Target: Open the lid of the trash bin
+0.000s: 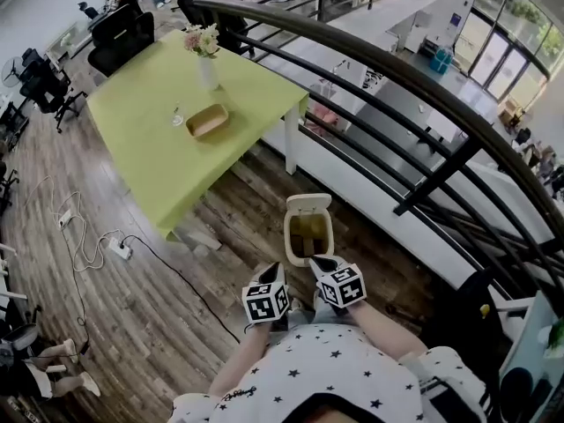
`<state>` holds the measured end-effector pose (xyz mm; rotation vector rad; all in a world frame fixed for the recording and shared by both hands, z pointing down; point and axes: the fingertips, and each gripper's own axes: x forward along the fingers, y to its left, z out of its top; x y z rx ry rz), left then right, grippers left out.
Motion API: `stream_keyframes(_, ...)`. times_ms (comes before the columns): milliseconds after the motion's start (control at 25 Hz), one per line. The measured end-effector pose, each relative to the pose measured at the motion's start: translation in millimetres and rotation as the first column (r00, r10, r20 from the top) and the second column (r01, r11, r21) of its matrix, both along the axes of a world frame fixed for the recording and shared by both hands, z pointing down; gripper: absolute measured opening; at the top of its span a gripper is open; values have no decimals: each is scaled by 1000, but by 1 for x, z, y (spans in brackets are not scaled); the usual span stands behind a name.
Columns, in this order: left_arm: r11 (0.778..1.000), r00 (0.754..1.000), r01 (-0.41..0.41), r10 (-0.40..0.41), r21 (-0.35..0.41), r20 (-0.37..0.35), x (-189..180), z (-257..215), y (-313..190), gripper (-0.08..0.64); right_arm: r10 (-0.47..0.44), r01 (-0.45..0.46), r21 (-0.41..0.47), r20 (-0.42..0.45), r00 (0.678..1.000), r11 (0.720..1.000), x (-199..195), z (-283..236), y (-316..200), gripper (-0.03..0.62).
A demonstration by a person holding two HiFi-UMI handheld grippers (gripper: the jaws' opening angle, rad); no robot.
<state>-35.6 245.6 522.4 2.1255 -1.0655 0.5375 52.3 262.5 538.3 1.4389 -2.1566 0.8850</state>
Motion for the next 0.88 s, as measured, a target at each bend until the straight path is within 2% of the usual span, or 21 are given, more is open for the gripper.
stream_keyframes(560, 995, 1000, 18, -18, 101, -8, -22, -38, -12, 15, -49, 49, 79, 0, 999, 996, -21, -41, -10, -6)
stream_keyframes(880, 992, 1000, 25, -25, 127, -5, -30, -41, -15, 15, -71, 72, 105, -9, 997, 992, -31, -44, -10, -6)
